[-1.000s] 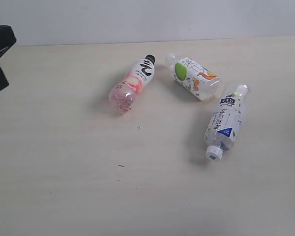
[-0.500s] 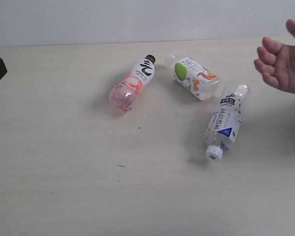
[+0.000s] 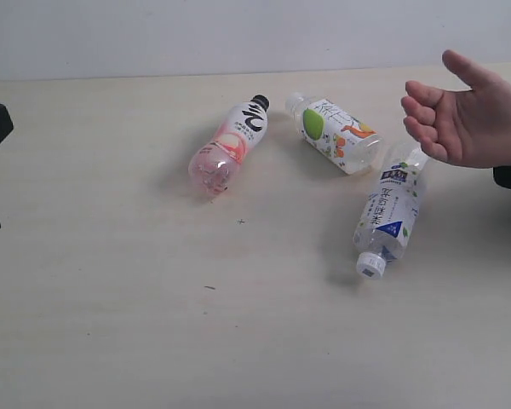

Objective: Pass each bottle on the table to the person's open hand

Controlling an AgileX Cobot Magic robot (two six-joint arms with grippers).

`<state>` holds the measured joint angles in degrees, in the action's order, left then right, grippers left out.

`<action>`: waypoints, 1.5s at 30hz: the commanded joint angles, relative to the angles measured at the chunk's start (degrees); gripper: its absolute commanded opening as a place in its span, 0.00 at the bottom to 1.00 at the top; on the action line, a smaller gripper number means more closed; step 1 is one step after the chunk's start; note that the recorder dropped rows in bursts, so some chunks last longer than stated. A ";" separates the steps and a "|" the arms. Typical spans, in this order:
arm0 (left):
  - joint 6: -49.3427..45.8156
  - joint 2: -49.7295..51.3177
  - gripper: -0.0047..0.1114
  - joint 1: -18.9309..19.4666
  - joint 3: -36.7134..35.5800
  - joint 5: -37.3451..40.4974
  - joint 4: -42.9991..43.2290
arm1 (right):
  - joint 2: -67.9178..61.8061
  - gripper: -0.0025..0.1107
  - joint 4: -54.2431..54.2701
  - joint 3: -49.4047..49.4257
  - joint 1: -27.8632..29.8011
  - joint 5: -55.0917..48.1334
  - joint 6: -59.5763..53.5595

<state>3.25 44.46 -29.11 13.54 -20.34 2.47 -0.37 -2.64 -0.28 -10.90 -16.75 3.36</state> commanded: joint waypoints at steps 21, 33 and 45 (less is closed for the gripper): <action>5.02 -0.41 0.04 0.14 -0.20 27.14 0.16 | 0.37 0.02 -0.49 0.28 0.24 2.42 -0.22; 4.33 -0.41 0.04 0.14 -0.20 27.04 0.16 | 0.37 0.02 5.47 0.28 0.24 10.97 -0.18; 4.45 -0.41 0.04 0.14 -0.20 27.04 0.16 | 0.37 0.02 21.94 0.28 0.24 16.75 -0.09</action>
<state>7.92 44.46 -29.11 13.54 6.92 2.68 -0.37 13.65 -0.28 -10.90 -3.14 3.36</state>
